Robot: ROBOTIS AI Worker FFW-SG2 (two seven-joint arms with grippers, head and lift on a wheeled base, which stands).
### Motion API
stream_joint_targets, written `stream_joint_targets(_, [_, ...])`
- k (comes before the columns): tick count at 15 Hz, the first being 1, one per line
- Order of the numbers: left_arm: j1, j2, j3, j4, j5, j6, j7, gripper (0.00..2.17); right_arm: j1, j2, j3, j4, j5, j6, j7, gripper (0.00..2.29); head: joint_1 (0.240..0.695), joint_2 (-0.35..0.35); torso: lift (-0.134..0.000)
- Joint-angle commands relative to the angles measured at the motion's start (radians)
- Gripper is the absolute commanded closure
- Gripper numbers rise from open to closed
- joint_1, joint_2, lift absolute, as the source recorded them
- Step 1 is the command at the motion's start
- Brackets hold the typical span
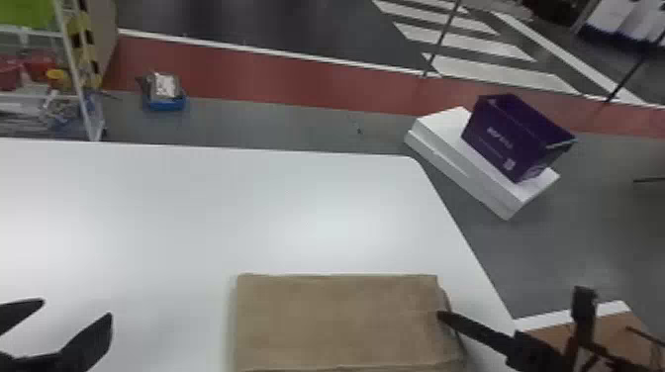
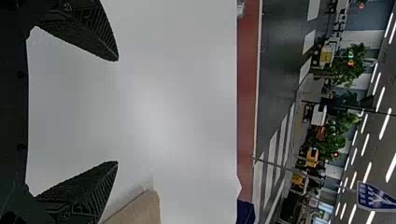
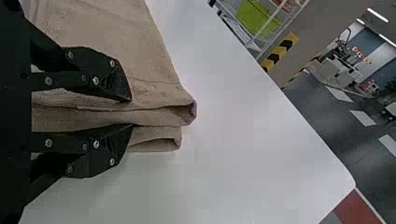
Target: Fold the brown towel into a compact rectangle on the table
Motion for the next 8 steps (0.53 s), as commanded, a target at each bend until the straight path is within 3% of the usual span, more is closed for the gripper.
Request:
stream_joint_targets(1, [-0.001,-0.003,0.002,-0.004,0.003,0.0,0.0,0.1,-0.003,0.01,-0.036,-0.012,-0.053,-0.033,0.012,0.01,0.695,-0.35,-0.123])
stream_joint_targets(4, [-0.002,-0.003,0.003,-0.007,0.012,0.0,0.0,0.1,-0.003,0.043,-0.091,-0.053,-0.085,-0.073,0.014,0.03,0.695,-0.35,-0.123])
stream_joint_targets(8, [0.001,-0.003,-0.008,-0.025,0.063,0.003,-0.008,0.1,-0.006,0.04,-0.095,-0.055,-0.067,-0.066,-0.009,0.05,0.695,-0.35,-0.123])
